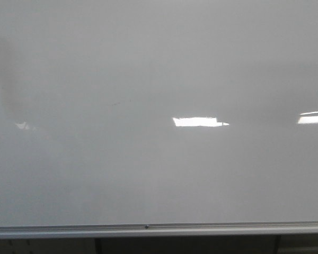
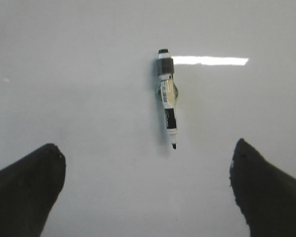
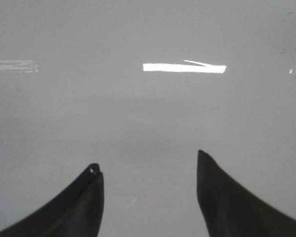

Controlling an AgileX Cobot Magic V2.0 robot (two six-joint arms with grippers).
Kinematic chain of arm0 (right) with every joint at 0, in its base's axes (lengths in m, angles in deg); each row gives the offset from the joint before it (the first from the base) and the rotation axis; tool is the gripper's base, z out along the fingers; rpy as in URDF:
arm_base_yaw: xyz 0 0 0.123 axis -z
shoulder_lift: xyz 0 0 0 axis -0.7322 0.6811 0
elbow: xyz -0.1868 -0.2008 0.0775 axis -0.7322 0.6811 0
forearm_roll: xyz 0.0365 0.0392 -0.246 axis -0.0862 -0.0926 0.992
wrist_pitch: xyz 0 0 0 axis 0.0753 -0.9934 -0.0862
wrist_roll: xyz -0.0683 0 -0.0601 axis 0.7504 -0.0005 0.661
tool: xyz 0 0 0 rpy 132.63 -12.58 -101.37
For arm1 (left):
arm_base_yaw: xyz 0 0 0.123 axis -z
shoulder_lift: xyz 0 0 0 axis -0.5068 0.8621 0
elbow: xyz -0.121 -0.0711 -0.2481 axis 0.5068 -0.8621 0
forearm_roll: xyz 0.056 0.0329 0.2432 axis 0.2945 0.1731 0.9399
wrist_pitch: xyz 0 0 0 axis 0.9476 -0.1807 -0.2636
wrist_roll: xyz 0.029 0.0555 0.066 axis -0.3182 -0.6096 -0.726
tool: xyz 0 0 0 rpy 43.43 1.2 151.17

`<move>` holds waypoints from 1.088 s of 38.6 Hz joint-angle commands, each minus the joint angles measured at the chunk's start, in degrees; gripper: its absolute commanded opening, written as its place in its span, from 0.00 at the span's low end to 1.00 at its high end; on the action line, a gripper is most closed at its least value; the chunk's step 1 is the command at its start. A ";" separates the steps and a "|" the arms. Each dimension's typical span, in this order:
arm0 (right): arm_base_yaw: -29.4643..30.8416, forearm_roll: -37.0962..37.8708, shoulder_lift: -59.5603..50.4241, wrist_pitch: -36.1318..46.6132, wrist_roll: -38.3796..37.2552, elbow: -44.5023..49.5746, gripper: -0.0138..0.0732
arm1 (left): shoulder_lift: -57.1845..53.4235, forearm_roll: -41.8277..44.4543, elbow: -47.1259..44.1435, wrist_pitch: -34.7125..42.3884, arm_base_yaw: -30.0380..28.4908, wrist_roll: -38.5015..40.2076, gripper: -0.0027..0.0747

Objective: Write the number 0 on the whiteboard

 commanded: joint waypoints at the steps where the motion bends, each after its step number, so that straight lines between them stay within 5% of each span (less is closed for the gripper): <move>1: 0.12 0.00 0.94 4.47 0.11 -1.98 0.68 | 7.88 -1.30 4.53 4.74 -0.09 0.05 0.82; 22: 0.12 0.00 0.94 4.41 0.11 -1.98 0.67 | 46.92 -4.35 24.55 6.47 6.52 0.05 0.82; 42: 0.12 0.00 0.94 4.41 0.11 -1.98 0.67 | 59.34 -6.07 29.55 14.01 6.52 0.05 0.82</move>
